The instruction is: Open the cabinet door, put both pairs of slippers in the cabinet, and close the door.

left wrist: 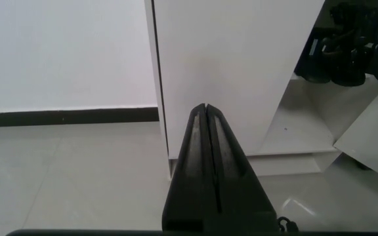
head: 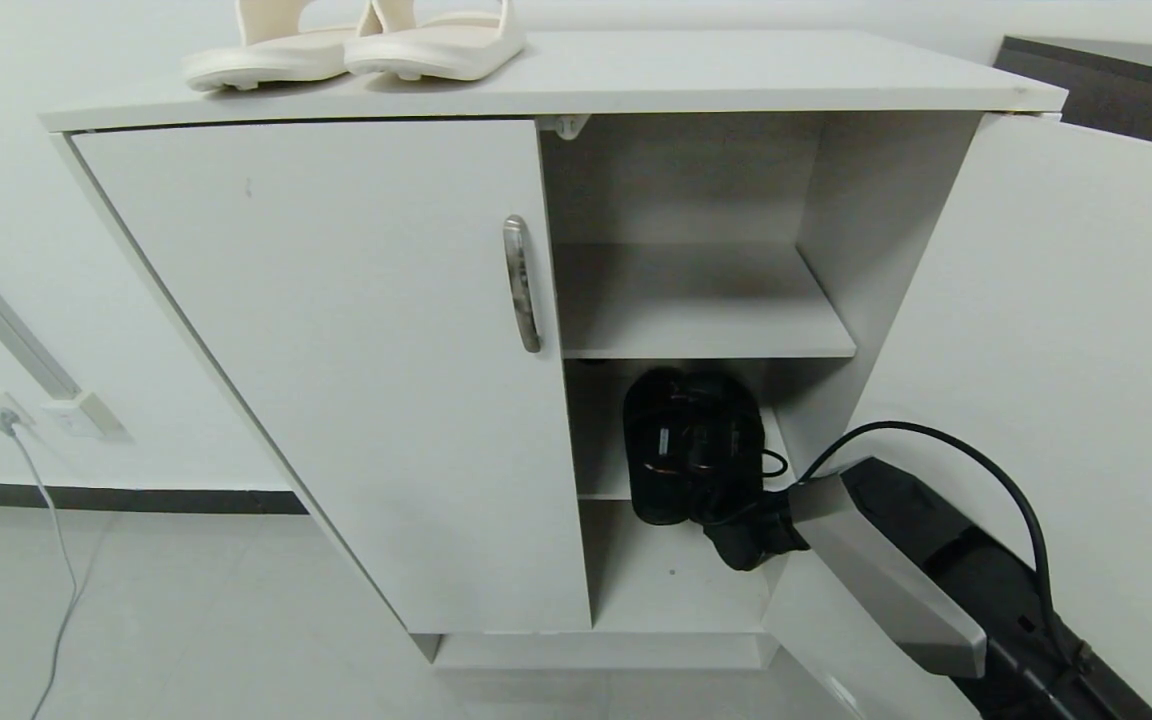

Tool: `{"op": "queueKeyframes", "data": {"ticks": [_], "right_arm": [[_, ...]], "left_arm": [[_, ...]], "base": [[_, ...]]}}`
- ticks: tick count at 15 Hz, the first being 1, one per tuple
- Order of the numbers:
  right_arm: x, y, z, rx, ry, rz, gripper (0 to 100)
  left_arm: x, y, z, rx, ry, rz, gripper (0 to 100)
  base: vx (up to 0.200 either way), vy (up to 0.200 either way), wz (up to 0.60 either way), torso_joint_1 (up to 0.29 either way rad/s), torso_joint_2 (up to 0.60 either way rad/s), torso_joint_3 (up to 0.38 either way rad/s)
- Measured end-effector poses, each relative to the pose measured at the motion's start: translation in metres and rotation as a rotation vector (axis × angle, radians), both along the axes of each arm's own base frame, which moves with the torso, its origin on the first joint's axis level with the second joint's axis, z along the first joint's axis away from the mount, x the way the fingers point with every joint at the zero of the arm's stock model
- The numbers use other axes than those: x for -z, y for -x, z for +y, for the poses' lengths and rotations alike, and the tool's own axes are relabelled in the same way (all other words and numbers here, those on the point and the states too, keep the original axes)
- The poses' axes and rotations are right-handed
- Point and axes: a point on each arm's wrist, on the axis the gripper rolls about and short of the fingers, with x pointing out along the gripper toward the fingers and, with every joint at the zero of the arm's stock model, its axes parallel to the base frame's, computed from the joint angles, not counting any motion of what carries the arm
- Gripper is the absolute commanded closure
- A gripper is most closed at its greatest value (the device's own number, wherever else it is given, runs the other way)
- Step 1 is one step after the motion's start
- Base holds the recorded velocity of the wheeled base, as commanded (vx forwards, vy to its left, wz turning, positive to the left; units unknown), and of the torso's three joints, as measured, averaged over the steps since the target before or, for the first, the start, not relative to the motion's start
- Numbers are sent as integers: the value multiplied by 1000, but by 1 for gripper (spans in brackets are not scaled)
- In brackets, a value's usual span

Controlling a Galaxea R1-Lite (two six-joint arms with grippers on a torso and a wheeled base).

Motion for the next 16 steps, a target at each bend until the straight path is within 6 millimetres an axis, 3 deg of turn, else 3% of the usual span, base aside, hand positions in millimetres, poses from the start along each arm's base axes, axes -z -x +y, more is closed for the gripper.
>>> {"op": "queueKeyframes", "data": {"ticks": [4, 9, 12, 16], "right_arm": [[8, 8, -1, 2, 28, 30, 0], [2, 40, -2, -27, 39, 44, 0], [-4, 71, -11, -40, 38, 39, 0], [-19, 133, -28, -88, 53, 60, 0]], "left_arm": [[0, 0, 0, 0, 0, 0, 100], [0, 0, 0, 0, -1, 0, 100], [0, 0, 0, 0, -1, 0, 100], [0, 0, 0, 0, -2, 0, 100]], "base": [[0, 0, 0, 0, 0, 0], [0, 0, 0, 0, 0, 0], [0, 0, 0, 0, 0, 0], [0, 0, 0, 0, 0, 0]]}}
